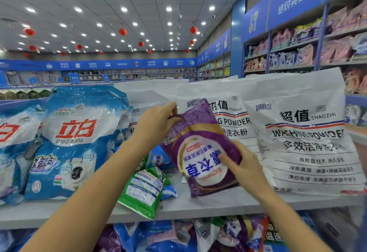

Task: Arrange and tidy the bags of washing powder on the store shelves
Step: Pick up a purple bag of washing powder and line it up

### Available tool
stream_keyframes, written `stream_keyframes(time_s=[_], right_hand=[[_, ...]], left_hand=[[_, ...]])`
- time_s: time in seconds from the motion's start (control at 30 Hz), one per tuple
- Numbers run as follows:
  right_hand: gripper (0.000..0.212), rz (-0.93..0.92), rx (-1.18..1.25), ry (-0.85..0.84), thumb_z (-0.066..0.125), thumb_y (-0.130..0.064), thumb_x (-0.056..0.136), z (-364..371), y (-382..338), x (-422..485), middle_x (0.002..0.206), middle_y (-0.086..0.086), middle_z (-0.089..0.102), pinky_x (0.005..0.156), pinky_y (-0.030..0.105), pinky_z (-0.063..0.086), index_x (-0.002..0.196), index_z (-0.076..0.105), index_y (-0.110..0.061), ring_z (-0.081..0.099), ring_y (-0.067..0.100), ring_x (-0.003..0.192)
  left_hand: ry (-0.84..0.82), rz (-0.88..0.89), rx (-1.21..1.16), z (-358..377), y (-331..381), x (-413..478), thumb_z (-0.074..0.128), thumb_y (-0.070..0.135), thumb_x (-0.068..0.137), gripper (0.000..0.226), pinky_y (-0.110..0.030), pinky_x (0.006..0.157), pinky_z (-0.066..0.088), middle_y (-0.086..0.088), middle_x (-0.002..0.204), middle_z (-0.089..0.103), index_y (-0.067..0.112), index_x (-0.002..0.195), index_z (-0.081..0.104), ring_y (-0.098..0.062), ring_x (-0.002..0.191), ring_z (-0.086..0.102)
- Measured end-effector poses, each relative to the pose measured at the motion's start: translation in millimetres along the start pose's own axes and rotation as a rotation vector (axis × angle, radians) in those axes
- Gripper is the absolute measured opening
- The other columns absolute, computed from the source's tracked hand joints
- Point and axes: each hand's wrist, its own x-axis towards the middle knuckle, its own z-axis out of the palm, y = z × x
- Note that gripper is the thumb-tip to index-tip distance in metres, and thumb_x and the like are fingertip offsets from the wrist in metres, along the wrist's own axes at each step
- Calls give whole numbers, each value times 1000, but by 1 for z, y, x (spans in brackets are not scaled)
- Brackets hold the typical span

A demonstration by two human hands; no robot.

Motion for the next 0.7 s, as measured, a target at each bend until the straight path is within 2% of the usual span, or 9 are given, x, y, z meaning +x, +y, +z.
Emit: stream_keyframes(time_s=[0.13,0.2,0.27,0.33,0.4,0.47,0.53,0.63,0.7], right_hand=[[22,-83,-355,-240,71,-32,80,-54,-43,46,82,-15,68,57,20,54,100,61,-33,66,-5,71],[24,-66,-578,-465,70,-35,81,-69,-76,71,80,-19,63,54,11,51,102,60,-30,65,-3,68],[27,-79,-839,-643,72,-36,79,-68,-104,94,76,-22,56,53,7,45,101,59,-28,59,-3,70],[29,-113,-1115,-753,75,-37,76,-55,-123,112,77,-20,55,53,14,41,97,59,-25,56,1,72],[40,-160,-1421,-830,77,-38,74,-37,-134,120,90,-6,62,62,26,45,104,61,-17,60,16,80],[46,-247,-1696,-871,78,-34,73,-18,-135,119,104,3,63,71,33,49,110,60,-15,62,25,91],[35,-408,-1837,-886,73,-21,79,3,-130,111,108,6,64,70,34,49,110,60,-12,63,27,95],[21,-600,-1859,-884,54,-7,89,38,-121,99,110,8,65,65,32,41,109,62,-8,63,29,99],[19,-792,-1861,-839,48,-9,92,52,-117,95,105,5,68,64,31,40,102,64,-13,64,25,95]], left_hand=[[-7,-185,-387,4,-14,-27,60,16,91,22,-47,68,50,-22,78,65,-4,83,58,-38,75,61],[-160,-353,-658,16,-17,-48,57,13,94,22,-50,76,54,-24,83,67,-8,90,60,-37,76,64],[-377,-482,-836,28,-16,-70,54,14,95,21,-35,78,57,-14,87,72,-5,92,63,-25,78,68],[-477,-591,-912,40,-14,-88,52,15,97,22,-25,78,56,-9,94,74,1,87,65,-20,89,69],[-322,-663,-915,50,-13,-97,55,14,95,17,-30,82,54,-11,98,72,6,86,67,-24,96,67],[-78,-608,-889,49,-11,-97,65,21,89,14,-30,89,52,-3,102,70,12,100,67,-17,100,65],[4,-461,-865,44,-2,-90,74,43,75,45,-20,92,47,11,111,65,21,112,62,0,106,60],[-188,-323,-788,46,15,-68,75,55,57,69,-12,89,46,21,108,64,28,118,57,6,104,59],[-249,-366,-844,56,23,-55,82,38,62,57,-29,77,57,11,93,72,21,111,59,-13,84,71]])
